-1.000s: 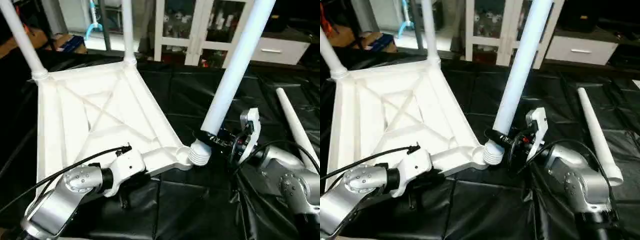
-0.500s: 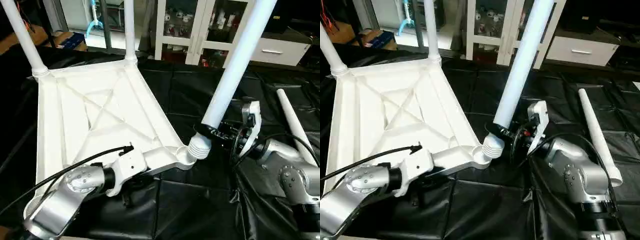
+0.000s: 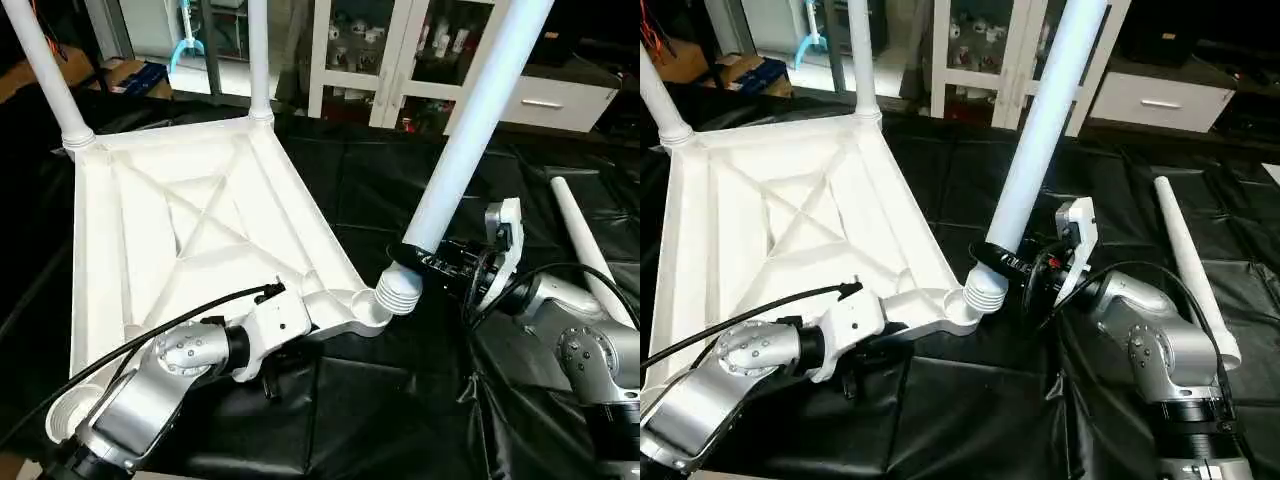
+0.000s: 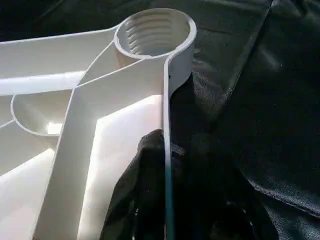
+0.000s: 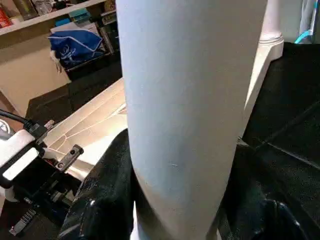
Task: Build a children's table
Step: Insert table leg to table base
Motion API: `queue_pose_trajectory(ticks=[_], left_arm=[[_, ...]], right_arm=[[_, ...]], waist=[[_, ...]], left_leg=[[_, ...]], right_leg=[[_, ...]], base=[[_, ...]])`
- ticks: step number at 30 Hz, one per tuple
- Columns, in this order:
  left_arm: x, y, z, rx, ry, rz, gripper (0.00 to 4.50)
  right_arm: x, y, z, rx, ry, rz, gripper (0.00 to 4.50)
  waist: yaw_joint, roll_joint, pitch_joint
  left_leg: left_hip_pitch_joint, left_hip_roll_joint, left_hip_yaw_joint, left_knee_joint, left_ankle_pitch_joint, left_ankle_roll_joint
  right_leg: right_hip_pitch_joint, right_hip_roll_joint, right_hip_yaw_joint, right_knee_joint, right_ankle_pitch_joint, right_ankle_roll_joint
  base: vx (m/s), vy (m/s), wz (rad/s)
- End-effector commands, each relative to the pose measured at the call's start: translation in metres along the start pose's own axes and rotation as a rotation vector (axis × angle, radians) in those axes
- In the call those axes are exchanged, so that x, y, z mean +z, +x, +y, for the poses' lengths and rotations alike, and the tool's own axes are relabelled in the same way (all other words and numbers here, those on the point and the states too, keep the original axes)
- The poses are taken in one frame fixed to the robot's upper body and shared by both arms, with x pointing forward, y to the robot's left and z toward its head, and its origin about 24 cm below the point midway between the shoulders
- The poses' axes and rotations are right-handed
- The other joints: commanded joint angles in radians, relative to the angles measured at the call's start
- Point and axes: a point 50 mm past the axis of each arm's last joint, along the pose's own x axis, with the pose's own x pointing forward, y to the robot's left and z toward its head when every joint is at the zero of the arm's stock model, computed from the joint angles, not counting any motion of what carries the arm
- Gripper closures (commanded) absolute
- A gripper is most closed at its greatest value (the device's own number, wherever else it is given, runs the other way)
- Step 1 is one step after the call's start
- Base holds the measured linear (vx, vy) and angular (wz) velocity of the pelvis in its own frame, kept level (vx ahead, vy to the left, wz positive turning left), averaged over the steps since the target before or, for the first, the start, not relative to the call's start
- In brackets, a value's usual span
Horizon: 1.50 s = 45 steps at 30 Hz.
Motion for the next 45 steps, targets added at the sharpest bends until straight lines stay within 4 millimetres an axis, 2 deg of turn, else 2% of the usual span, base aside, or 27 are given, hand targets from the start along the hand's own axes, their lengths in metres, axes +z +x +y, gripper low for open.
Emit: queue_pose_trajectory(ticks=[1,6,10,13,15,16,17,20,21,22,23,30,35,45], left_arm=[[-0.013,0.004,-0.010,-0.080,-0.001,0.081,3.59],[-0.017,0.002,-0.007,-0.068,0.003,0.103,3.59],[-0.019,0.006,-0.010,-0.096,-0.023,0.123,3.94],[-0.020,0.007,-0.013,-0.115,-0.044,0.148,4.29],[-0.021,0.007,-0.013,-0.119,-0.051,0.157,4.35],[-0.021,0.007,-0.014,-0.123,-0.060,0.164,4.46],[-0.022,0.007,-0.014,-0.125,-0.077,0.175,4.46],[-0.022,0.007,-0.014,-0.123,-0.083,0.182,4.46],[-0.022,0.008,-0.013,-0.122,-0.084,0.181,4.46],[-0.021,0.008,-0.014,-0.126,-0.089,0.178,4.46],[-0.020,0.008,-0.014,-0.129,-0.089,0.177,4.46],[-0.018,0.008,-0.017,-0.143,-0.092,0.177,4.46],[-0.017,0.007,-0.019,-0.157,-0.095,0.174,4.46],[-0.018,0.006,-0.021,-0.167,-0.101,0.180,4.46]], right_arm=[[0.010,0.000,0.000,-0.005,-0.049,-0.029,2.64],[0.011,0.003,-0.001,0.000,-0.050,-0.036,2.64],[0.010,0.010,-0.002,0.013,-0.045,-0.031,2.64],[0.008,0.014,-0.002,0.030,-0.036,-0.016,2.64],[0.007,0.015,-0.002,0.039,-0.026,-0.007,2.64],[0.005,0.015,-0.002,0.052,-0.013,0.006,2.64],[0.003,0.014,-0.003,0.066,0.020,0.018,2.64],[0.002,0.013,-0.006,0.062,0.069,0.016,2.64],[0.002,0.012,-0.007,0.060,0.105,0.010,2.64],[0.002,0.012,-0.008,0.065,0.153,0.002,2.64],[0.003,0.011,-0.007,0.090,0.223,0.007,2.64],[-0.001,0.005,-0.007,0.134,0.364,0.046,2.64],[0.008,-0.009,-0.006,0.235,0.577,-0.049,2.64],[0.021,-0.020,0.004,0.379,0.689,-0.108,2.64]], waist=[[-0.002,0.002,-0.047],[-0.004,0.001,-0.046],[-0.007,0.001,-0.041],[-0.007,0.003,-0.042],[-0.006,0.003,-0.043],[-0.006,-0.002,-0.040],[-0.006,-0.004,-0.039],[-0.006,-0.001,-0.038],[-0.006,-0.001,-0.037],[-0.008,-0.005,-0.034],[-0.006,-0.003,-0.034],[-0.004,-0.005,-0.033],[-0.002,-0.007,-0.030],[0.000,-0.008,-0.028]], left_leg=[[0.013,0.076,-0.023,-0.080,0.064,0.102],[0.011,0.075,-0.023,-0.079,0.081,0.112],[0.012,0.077,-0.022,-0.083,0.037,0.093],[0.015,0.076,-0.021,-0.083,0.043,0.085],[0.014,0.075,-0.021,-0.082,0.058,0.088],[0.010,0.075,-0.022,-0.082,0.065,0.099],[0.010,0.075,-0.021,-0.082,0.063,0.103],[0.012,0.076,-0.022,-0.084,0.047,0.102],[0.013,0.077,-0.022,-0.085,0.044,0.100],[0.011,0.076,-0.022,-0.086,0.035,0.099],[0.012,0.076,-0.023,-0.087,0.029,0.098],[0.013,0.077,-0.022,-0.085,0.064,0.102],[0.012,0.077,-0.022,-0.087,0.055,0.097],[0.012,0.078,-0.022,-0.089,0.058,0.092]], right_leg=[[0.038,-0.055,0.041,-0.051,0.094,-0.288],[0.039,-0.055,0.041,-0.049,0.118,-0.294],[0.035,-0.055,0.041,-0.053,0.064,-0.292],[0.035,-0.054,0.041,-0.053,0.072,-0.294],[0.036,-0.054,0.041,-0.050,0.093,-0.296],[0.037,-0.055,0.042,-0.050,0.105,-0.300],[0.038,-0.055,0.042,-0.051,0.102,-0.300],[0.037,-0.056,0.041,-0.054,0.065,-0.304],[0.036,-0.056,0.041,-0.055,0.059,-0.303],[0.036,-0.055,0.042,-0.057,0.049,-0.302],[0.037,-0.056,0.043,-0.057,0.038,-0.303],[0.034,-0.056,0.041,-0.055,0.066,-0.306],[0.035,-0.057,0.041,-0.057,0.059,-0.313],[0.034,-0.059,0.041,-0.061,0.036,-0.311]], base=[[0.000,0.000,0.00],[0.000,0.000,0.00],[0.000,0.000,0.00],[0.000,0.000,0.00],[0.000,0.000,0.00],[0.000,0.000,0.00],[0.000,0.000,0.00],[0.000,0.000,0.00],[0.000,0.000,0.00],[0.000,0.000,0.00],[0.000,0.000,0.00],[0.000,0.000,0.00],[0.000,0.000,0.00],[0.000,0.000,0.00]])
